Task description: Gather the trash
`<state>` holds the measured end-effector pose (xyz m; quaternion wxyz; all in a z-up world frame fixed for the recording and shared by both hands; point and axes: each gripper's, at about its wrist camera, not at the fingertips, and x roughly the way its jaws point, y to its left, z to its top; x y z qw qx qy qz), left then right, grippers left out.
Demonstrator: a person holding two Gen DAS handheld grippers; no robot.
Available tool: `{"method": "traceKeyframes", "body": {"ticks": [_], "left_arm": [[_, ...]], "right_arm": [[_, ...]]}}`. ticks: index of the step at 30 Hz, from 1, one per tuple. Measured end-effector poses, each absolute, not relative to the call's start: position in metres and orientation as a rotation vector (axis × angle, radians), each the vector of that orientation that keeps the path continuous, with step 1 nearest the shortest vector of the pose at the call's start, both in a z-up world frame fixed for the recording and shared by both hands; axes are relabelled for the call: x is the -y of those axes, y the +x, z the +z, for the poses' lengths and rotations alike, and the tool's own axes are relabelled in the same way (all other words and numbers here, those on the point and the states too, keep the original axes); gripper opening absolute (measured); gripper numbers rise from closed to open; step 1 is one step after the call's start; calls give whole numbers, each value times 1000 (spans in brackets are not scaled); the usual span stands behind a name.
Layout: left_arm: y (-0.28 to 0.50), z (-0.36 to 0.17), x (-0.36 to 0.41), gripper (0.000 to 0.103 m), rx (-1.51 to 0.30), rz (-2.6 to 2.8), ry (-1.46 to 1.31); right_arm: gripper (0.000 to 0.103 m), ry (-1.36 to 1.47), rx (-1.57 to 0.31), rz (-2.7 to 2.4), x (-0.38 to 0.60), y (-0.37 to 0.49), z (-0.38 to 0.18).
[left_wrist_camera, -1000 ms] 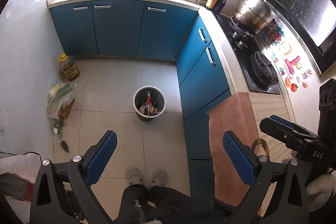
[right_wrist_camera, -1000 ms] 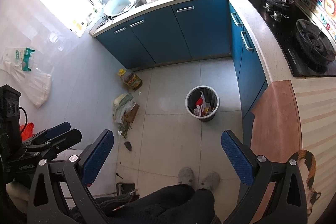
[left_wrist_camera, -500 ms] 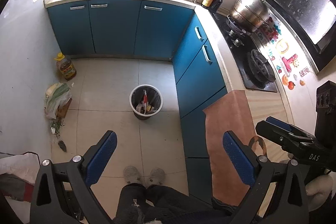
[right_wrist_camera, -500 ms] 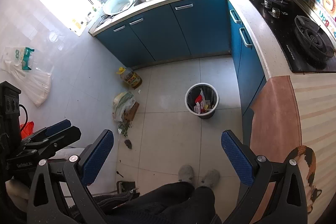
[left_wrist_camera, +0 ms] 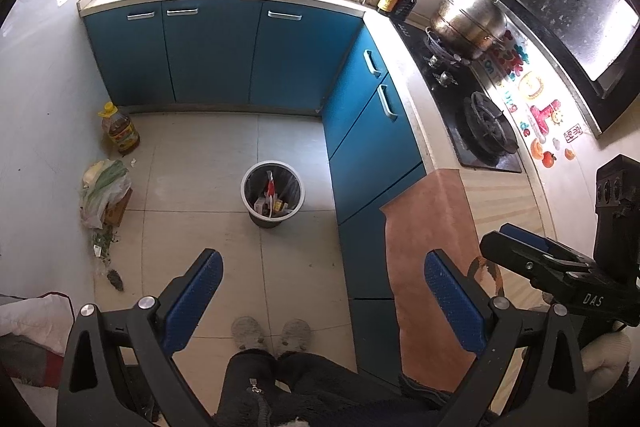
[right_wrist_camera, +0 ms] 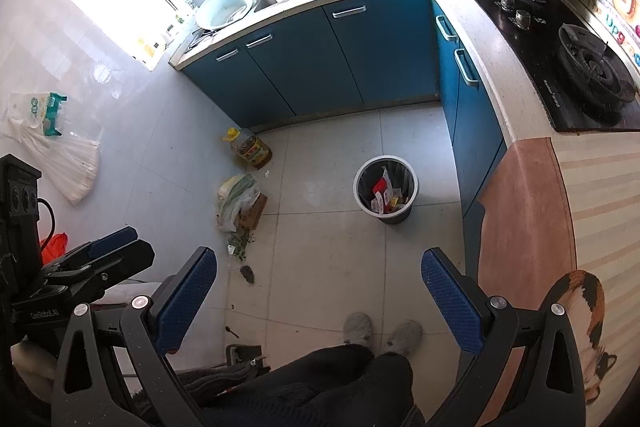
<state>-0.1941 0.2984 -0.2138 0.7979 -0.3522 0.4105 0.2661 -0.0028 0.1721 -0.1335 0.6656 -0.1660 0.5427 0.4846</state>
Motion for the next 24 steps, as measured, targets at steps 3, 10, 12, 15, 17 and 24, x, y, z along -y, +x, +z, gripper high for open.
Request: {"method": "traceKeyframes", "body": {"ticks": [3, 10, 12, 15, 17, 24], "left_arm": [[-195, -214, -298, 103, -880, 568, -756], [-195, -213, -296, 103, -883, 565, -755], [-196, -214, -295, 103, -884, 563, -757], [-196, -214, -296, 103, -883, 564, -755], [-196, -214, -296, 103, -883, 563, -756], [-196, -214, -295, 103, -883, 563, -756]], "right_arm": [[103, -372, -1229, 1095, -171, -4, -134], [103, -368, -1237, 1094, -170, -6, -135], [103, -367, -1239, 1095, -170, -6, -135], [103, -365, -1241, 1095, -171, -7, -135], [103, -364, -1241, 1095, -171, -7, -136], [103, -364, -1241, 1094, -171, -7, -136]]}}
